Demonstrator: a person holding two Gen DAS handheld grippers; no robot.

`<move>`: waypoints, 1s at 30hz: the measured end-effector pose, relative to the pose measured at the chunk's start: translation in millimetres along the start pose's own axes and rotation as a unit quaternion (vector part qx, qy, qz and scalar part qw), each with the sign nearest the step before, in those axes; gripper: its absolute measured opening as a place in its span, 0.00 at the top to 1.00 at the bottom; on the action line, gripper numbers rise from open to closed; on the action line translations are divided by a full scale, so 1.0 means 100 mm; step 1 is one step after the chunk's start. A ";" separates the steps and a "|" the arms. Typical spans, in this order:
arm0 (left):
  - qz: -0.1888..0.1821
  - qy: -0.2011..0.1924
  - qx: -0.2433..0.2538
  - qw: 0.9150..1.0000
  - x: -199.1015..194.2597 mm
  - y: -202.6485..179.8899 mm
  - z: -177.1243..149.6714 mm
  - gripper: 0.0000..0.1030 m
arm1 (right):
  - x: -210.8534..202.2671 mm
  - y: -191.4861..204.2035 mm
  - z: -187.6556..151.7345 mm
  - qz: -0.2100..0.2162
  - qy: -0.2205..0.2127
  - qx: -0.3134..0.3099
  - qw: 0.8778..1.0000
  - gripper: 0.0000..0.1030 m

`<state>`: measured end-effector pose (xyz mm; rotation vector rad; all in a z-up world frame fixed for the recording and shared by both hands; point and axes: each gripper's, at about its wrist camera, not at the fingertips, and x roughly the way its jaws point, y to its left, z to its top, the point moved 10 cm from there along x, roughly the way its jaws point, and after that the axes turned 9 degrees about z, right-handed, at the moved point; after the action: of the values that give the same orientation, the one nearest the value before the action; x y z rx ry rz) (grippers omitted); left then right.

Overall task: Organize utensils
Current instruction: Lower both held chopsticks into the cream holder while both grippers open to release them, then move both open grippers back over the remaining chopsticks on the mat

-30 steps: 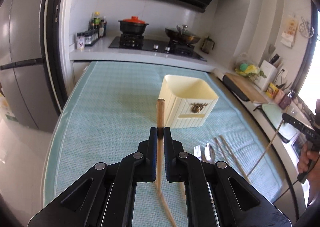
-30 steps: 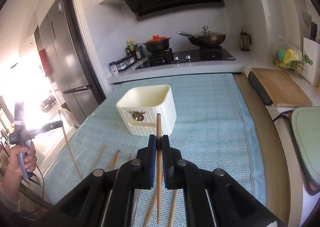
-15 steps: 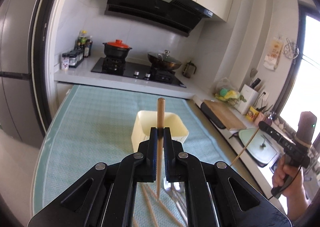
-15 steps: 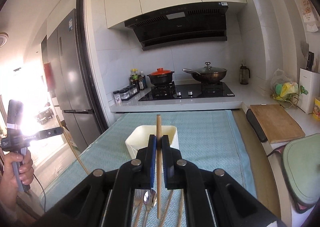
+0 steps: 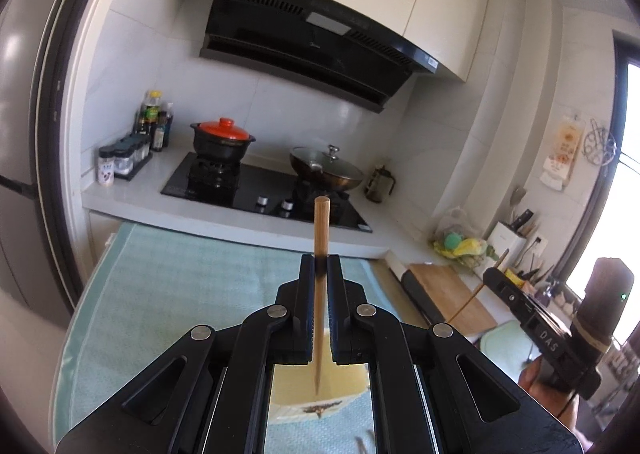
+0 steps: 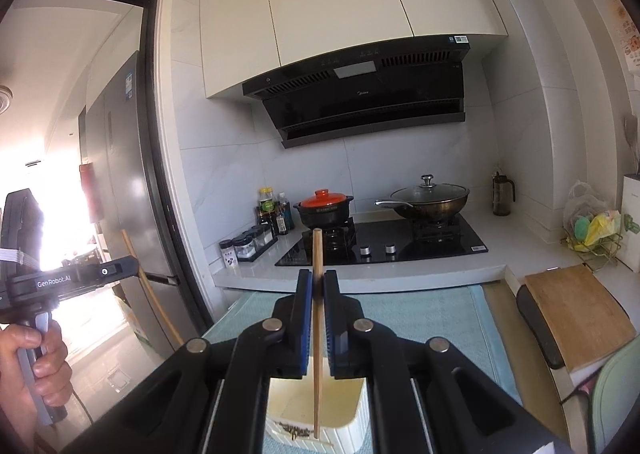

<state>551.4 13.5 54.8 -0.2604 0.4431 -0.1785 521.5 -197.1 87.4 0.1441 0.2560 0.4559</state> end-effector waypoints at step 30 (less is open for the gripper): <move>0.117 0.077 0.084 0.987 -0.48 0.60 -1.30 0.03 | -0.15 -0.49 -0.87 -0.065 0.142 0.000 0.988 0.34</move>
<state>457.8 54.2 -56.1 -0.0286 0.6043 -0.0056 504.8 -240.6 -2.1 0.0603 0.5418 0.3459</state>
